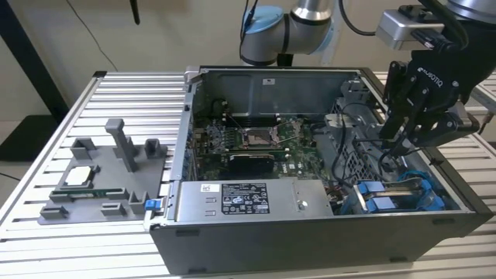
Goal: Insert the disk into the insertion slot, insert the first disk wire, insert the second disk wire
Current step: 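Insert the first disk wire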
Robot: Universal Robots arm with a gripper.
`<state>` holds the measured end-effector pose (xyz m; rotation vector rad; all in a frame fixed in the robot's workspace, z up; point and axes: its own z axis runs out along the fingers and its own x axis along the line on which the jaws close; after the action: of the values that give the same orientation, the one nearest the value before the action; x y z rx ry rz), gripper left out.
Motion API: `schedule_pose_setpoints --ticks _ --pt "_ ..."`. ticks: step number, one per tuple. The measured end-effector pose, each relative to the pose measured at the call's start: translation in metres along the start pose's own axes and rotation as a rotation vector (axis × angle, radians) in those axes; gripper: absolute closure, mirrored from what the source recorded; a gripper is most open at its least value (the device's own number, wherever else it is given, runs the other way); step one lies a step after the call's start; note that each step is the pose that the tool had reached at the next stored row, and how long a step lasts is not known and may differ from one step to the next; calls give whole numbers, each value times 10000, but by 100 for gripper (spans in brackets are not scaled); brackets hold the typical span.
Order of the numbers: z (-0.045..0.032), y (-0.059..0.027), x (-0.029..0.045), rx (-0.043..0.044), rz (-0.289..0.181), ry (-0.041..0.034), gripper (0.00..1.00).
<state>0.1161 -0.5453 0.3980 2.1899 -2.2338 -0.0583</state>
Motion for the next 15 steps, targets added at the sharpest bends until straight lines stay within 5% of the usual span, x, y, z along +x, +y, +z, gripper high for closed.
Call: schedule_pose_setpoints --ticks 15 --pt "72 -7 -69 67 -138 -49 0"
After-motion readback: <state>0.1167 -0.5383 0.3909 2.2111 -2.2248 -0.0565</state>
